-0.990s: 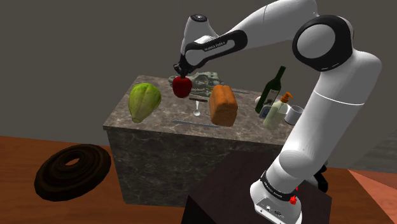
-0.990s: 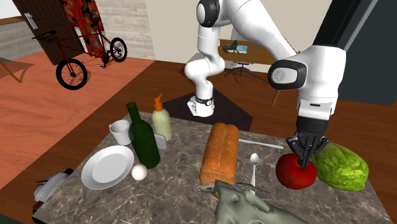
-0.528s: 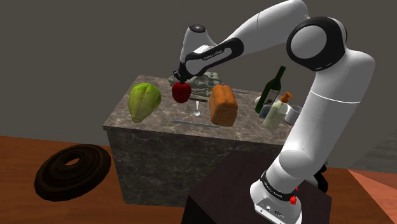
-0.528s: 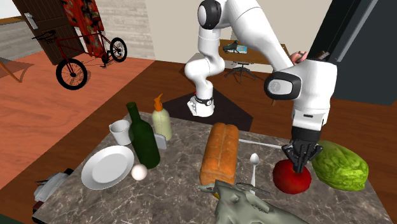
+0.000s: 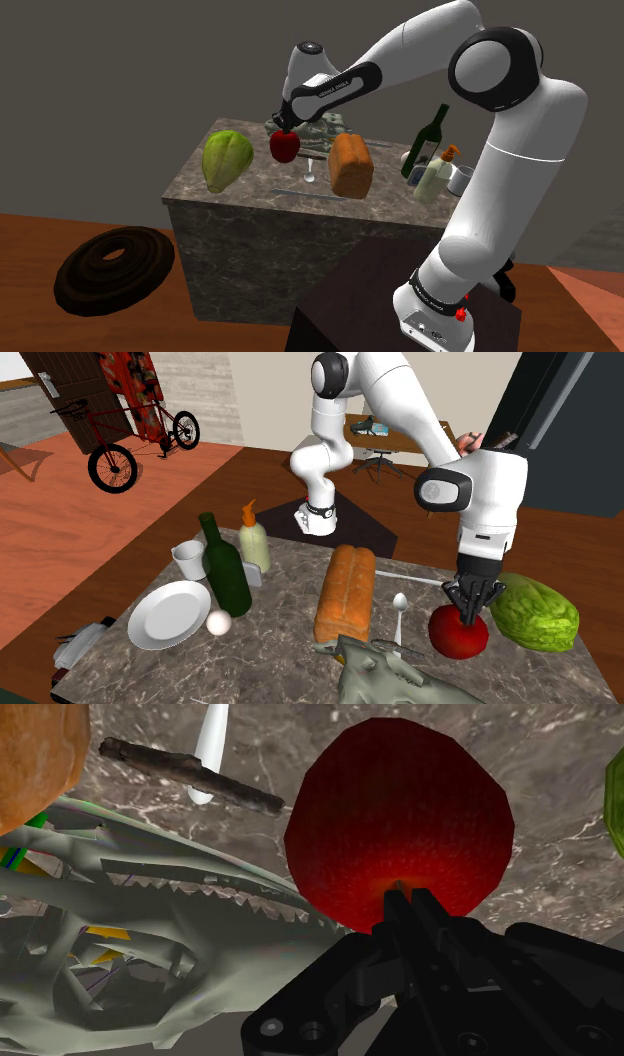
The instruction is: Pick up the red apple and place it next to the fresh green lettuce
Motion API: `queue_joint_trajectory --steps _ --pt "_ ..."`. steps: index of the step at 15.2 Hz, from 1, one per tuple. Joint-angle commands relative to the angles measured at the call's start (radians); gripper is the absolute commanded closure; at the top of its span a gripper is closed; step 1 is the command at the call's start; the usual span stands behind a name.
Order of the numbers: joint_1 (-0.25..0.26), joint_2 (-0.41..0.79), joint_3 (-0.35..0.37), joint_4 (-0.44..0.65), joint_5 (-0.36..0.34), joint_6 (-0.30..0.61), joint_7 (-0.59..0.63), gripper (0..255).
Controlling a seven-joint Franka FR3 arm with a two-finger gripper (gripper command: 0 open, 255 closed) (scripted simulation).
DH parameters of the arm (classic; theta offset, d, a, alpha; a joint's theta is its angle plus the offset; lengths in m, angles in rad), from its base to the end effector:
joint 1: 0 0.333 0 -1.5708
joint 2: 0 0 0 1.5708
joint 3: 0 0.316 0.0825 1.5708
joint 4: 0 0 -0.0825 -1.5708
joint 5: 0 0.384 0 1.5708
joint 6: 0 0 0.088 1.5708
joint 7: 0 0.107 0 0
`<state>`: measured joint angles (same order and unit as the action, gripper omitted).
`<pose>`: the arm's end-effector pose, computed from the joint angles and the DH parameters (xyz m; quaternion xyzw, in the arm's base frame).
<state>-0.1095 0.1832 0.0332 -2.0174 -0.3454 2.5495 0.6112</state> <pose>0.6149 -0.0432 0.3982 0.9552 -0.2113 0.1960 0.0669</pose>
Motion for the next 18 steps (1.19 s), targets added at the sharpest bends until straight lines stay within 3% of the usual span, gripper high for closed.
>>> queue_joint_trajectory --steps 1,6,10,18 --pt "0.0 0.0 0.0 0.0 0.0 0.0 0.0 0" --pt "0.0 0.0 0.0 0.0 0.0 0.0 0.0 0" --pt "0.007 -0.103 0.015 -0.014 0.031 -0.09 -0.021 0" --pt "0.007 -0.103 0.015 -0.014 0.031 -0.09 -0.021 0"
